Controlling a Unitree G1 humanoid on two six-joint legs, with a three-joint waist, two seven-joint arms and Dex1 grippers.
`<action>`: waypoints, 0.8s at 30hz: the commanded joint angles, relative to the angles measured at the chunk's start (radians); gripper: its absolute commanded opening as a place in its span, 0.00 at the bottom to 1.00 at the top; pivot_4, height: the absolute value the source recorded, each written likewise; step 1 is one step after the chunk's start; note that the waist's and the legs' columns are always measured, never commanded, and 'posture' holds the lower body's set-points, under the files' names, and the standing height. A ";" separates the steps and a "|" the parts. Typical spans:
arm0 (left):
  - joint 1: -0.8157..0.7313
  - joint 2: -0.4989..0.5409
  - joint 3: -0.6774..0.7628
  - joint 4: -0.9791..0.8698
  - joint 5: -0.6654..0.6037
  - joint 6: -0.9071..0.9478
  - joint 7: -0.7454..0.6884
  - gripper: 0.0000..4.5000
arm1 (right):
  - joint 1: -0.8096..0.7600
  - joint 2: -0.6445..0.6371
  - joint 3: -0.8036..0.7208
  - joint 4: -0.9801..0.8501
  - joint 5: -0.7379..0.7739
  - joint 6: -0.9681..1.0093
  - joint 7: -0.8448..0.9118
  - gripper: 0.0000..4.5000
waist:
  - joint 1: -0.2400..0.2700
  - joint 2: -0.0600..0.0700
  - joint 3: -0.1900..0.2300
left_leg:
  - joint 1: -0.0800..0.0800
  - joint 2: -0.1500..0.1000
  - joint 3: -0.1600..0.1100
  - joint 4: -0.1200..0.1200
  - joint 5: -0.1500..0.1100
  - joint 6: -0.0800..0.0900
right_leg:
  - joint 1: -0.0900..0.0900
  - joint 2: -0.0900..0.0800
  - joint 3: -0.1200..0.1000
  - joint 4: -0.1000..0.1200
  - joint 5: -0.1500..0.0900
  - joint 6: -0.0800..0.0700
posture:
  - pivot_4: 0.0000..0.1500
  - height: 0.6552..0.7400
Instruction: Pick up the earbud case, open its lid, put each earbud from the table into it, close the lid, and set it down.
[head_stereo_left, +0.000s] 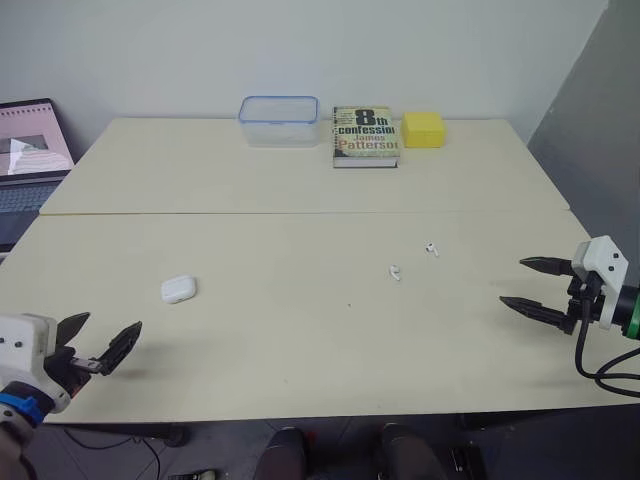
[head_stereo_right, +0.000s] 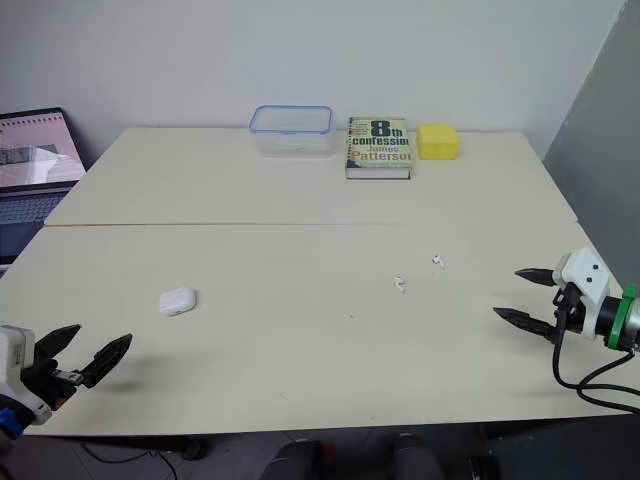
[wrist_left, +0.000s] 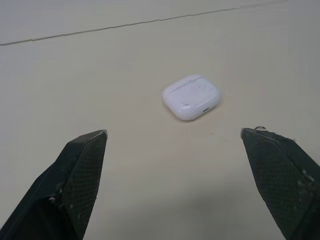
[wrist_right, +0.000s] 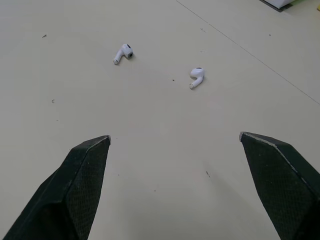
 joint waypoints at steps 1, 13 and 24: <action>-0.003 -0.068 -0.022 -0.123 -0.039 0.063 0.111 1.00 | -0.052 0.002 0.019 -0.099 0.046 0.035 0.012 0.96 | 0.000 0.000 0.000 | 0.000 0.000 0.000 0.000 0.000 0.000 | 0.000 0.000 0.000 0.000 0.002 0.004 | 1.00 1.00; -0.161 -0.266 -0.208 -0.147 0.064 0.177 0.440 1.00 | -0.373 0.054 0.227 -0.275 0.126 0.196 0.041 0.96 | 0.007 -0.001 0.000 | 0.000 -0.001 -0.002 0.001 0.000 0.000 | 0.001 0.002 -0.001 0.000 0.004 0.007 | 1.00 1.00; -0.334 -0.275 -0.296 0.020 0.131 0.200 0.497 1.00 | -0.498 0.085 0.327 -0.304 0.172 0.277 0.118 0.96 | 0.023 -0.001 0.000 | -0.001 -0.002 -0.002 0.001 0.000 0.000 | 0.000 0.002 -0.001 0.000 0.004 0.007 | 1.00 1.00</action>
